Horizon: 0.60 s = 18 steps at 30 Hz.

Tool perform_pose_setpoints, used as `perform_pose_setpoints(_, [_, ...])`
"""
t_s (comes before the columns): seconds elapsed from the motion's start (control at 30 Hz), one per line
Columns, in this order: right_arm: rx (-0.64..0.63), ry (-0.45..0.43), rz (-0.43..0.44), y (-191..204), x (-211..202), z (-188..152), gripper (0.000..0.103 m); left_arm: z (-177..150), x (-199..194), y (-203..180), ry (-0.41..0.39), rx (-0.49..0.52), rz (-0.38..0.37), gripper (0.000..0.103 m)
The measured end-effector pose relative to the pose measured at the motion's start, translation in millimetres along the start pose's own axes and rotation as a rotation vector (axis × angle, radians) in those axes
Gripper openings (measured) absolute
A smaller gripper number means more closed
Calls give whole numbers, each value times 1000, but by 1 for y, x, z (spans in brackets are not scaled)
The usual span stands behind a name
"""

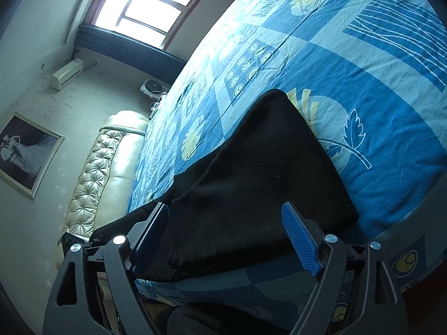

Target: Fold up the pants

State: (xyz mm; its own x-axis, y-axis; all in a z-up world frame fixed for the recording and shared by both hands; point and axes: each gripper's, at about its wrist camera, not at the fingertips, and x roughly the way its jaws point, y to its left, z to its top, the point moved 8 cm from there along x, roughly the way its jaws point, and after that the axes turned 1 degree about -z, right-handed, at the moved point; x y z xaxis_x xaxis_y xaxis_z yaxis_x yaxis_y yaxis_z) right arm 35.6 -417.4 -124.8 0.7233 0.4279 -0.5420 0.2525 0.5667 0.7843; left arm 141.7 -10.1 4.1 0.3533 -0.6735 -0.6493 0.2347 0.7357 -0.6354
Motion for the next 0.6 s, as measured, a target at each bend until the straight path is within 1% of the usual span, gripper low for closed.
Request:
perform_pose_setpoints(0.1, [-9,-5,-23,2,-1,2,85,-2,12,-38,17,65,26,21])
perform_pose_setpoints(0.2, [-26,8,-66,-2,-1,1,86,-6,30,-71,33,139,89,21])
perform_pose_setpoints(0.33, [-14,-21,-93,-10,-6,1,87,-16,56,-107,46,238,170,21])
perform_pose_setpoints(0.47, [18,-31,-89,-21,-13,2,88,-30,88,-136,71,307,233,21])
perform_pose_setpoints(0.6, [33,-45,-78,-30,-21,2,88,-45,124,-160,80,398,331,21])
